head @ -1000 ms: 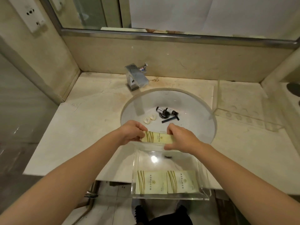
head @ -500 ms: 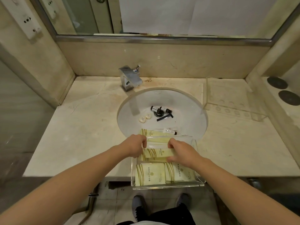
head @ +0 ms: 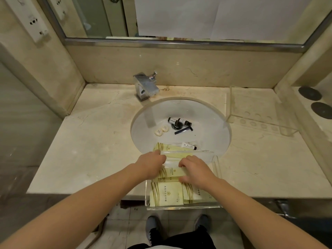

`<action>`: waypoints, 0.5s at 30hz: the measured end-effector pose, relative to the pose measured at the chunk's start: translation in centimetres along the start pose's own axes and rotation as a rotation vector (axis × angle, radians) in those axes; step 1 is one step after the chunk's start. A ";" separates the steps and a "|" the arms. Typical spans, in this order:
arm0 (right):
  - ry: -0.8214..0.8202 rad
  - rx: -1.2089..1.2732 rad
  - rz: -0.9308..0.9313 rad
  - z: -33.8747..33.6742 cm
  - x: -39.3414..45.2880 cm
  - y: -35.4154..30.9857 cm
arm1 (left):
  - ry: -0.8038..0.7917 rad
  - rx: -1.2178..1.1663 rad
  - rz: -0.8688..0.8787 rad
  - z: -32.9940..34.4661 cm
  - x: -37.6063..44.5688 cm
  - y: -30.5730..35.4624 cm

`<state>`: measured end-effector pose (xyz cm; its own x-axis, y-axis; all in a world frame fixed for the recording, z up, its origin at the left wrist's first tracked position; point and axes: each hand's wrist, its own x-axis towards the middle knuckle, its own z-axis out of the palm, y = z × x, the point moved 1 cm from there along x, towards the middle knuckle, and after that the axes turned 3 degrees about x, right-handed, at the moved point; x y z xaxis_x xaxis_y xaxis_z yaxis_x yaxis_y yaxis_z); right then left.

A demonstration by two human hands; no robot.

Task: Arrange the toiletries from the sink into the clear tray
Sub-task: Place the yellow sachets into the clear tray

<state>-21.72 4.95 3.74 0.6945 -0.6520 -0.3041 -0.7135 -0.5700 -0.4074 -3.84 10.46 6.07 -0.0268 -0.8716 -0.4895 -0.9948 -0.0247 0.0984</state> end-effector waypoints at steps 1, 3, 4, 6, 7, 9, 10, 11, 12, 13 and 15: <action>-0.007 -0.006 -0.013 0.2 0.1 -0.4 | 0.000 -0.001 -0.002 0.0 0.0 -0.1; -0.024 -0.022 -0.043 0.5 0.3 -0.9 | -0.018 -0.004 -0.001 0.1 0.1 -0.2; -0.030 -0.029 -0.053 0.6 0.4 -1.1 | -0.031 -0.002 0.004 0.2 0.1 -0.3; -0.037 -0.044 -0.058 0.4 0.4 -1.0 | -0.044 0.001 0.016 0.4 0.1 -0.3; -0.039 -0.058 -0.053 0.3 0.4 -0.8 | -0.045 0.001 0.021 0.6 0.1 -0.2; -0.042 -0.082 -0.032 -0.1 0.2 -0.1 | -0.043 0.003 0.028 0.9 0.1 -0.2; -0.041 -0.087 -0.020 -0.2 0.1 0.3 | -0.041 0.003 0.033 1.0 0.1 -0.2; -0.040 -0.087 -0.009 -0.3 0.0 0.6 | -0.042 0.004 0.039 1.1 0.1 -0.1; -0.040 -0.087 -0.002 -0.3 -0.1 0.8 | -0.040 0.007 0.046 1.2 0.1 -0.1; -0.039 -0.087 -0.002 -0.3 -0.2 0.9 | -0.037 0.013 0.053 1.3 0.1 0.0; -0.037 -0.089 -0.008 -0.2 -0.3 0.8 | -0.032 0.033 0.062 1.4 0.2 0.0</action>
<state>-22.51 4.63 3.70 0.7019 -0.6295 -0.3332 -0.7122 -0.6182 -0.3325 -3.98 11.02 4.77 -0.0912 -0.8549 -0.5107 -0.9938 0.0454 0.1014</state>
